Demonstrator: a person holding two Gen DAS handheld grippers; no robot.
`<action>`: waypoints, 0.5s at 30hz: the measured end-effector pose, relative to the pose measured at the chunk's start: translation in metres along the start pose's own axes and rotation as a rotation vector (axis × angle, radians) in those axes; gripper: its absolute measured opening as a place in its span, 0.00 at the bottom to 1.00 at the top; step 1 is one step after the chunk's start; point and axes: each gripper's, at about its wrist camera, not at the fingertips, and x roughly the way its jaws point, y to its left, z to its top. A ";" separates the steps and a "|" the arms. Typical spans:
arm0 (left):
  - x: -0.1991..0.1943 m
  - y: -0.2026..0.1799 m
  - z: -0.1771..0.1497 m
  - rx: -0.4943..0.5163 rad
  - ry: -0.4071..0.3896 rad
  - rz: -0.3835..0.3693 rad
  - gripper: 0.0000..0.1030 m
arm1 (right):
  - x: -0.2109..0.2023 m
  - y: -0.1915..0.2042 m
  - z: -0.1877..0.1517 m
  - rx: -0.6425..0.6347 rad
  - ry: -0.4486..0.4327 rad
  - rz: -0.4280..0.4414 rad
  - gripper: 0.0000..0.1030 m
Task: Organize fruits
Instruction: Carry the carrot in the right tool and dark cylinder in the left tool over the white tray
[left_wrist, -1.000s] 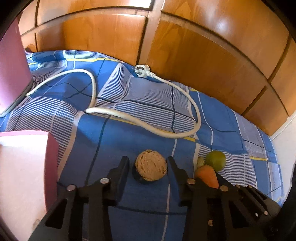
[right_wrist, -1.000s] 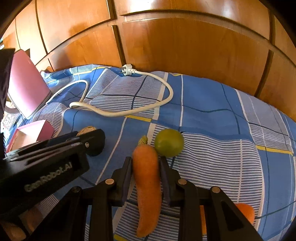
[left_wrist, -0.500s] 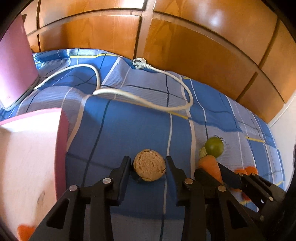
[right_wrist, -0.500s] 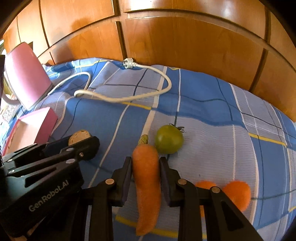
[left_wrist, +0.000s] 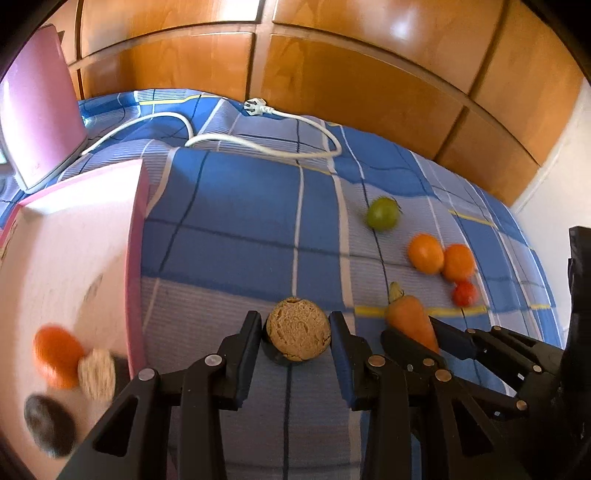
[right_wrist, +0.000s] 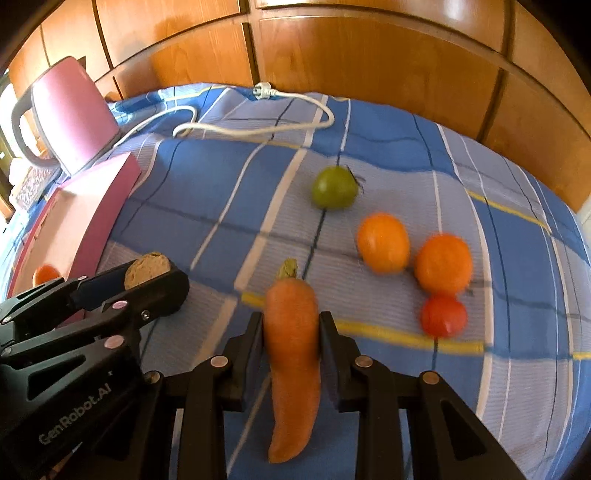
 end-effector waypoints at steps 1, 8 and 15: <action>-0.003 -0.001 -0.003 0.005 0.000 -0.002 0.36 | -0.003 0.000 -0.006 0.006 0.004 -0.002 0.29; -0.022 -0.009 -0.029 0.040 -0.005 -0.018 0.36 | -0.024 0.001 -0.041 0.023 -0.001 -0.008 0.28; -0.038 -0.020 -0.050 0.074 -0.006 -0.040 0.36 | -0.047 0.004 -0.077 0.044 -0.037 -0.019 0.28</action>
